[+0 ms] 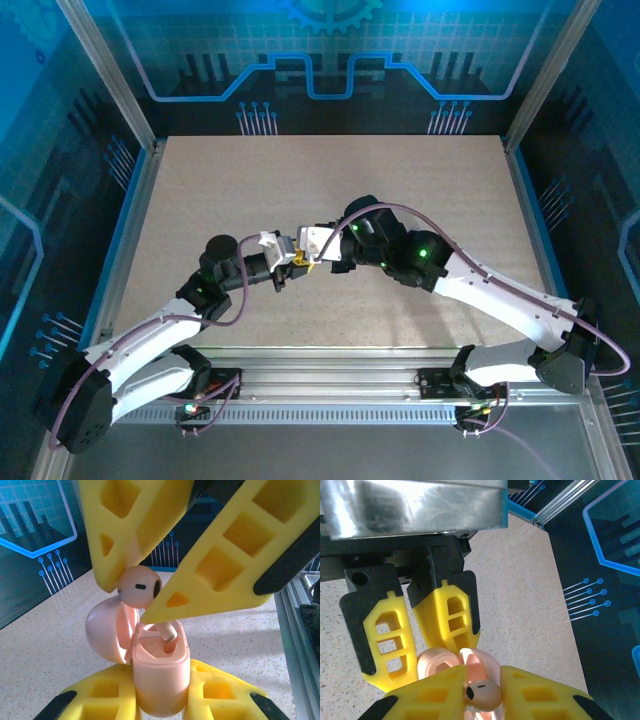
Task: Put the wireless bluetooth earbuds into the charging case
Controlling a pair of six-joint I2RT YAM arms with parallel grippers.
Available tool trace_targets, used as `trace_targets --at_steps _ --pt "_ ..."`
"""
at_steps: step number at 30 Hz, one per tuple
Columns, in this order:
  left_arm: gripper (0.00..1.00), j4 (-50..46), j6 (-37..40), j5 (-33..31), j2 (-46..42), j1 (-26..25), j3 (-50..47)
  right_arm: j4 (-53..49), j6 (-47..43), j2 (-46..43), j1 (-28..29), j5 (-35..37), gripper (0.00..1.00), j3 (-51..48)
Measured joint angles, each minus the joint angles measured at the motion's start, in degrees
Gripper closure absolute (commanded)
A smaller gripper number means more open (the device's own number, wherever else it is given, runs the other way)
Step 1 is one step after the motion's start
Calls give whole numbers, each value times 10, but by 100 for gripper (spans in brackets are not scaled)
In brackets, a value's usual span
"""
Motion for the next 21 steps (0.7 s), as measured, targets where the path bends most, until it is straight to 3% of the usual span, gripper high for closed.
trace_targets --at_steps 21 --pt "87 13 -42 -9 0 0 0 38 1 -13 14 42 77 -21"
